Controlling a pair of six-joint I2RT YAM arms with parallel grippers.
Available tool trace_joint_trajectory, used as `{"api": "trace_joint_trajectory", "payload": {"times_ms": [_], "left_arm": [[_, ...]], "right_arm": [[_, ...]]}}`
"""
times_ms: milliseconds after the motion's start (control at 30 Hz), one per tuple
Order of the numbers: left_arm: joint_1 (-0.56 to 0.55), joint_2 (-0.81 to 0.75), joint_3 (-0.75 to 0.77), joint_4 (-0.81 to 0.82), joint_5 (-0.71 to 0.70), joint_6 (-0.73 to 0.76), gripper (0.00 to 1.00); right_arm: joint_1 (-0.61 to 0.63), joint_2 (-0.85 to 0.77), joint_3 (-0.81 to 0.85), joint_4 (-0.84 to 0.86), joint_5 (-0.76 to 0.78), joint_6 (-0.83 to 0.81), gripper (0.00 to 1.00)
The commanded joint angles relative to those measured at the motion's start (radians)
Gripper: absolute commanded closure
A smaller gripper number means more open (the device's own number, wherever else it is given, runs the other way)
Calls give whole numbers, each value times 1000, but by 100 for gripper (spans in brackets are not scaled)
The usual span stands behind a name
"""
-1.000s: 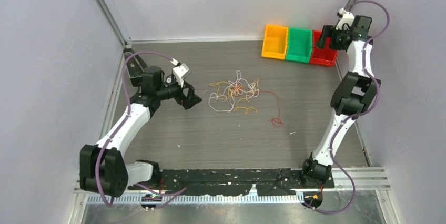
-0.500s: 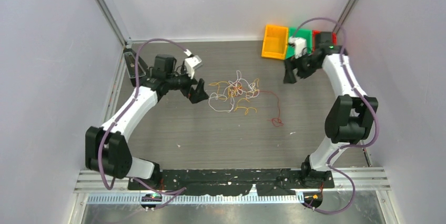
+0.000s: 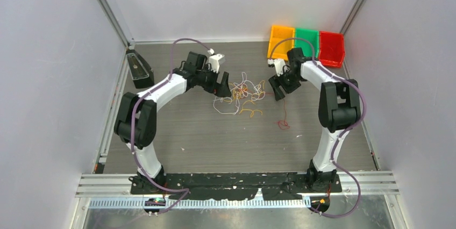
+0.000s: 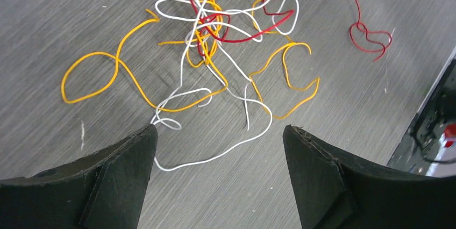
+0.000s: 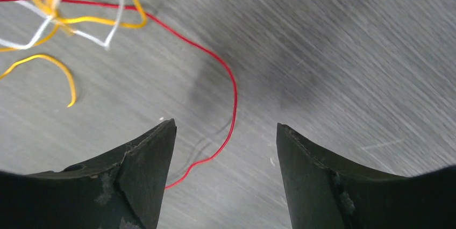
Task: Untangle the cables
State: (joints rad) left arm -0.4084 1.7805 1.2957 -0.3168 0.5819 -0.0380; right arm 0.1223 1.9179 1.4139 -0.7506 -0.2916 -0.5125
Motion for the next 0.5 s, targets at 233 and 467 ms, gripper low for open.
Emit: {"api": "trace_joint_trajectory", "payload": {"times_ms": [233, 467], "left_arm": [[-76, 48, 11, 128, -226, -132, 2], [-177, 135, 93, 8, -452, -2, 2]], "right_arm": [[14, 80, 15, 27, 79, 33, 46], [27, 49, -88, 49, 119, 62, 69]]}}
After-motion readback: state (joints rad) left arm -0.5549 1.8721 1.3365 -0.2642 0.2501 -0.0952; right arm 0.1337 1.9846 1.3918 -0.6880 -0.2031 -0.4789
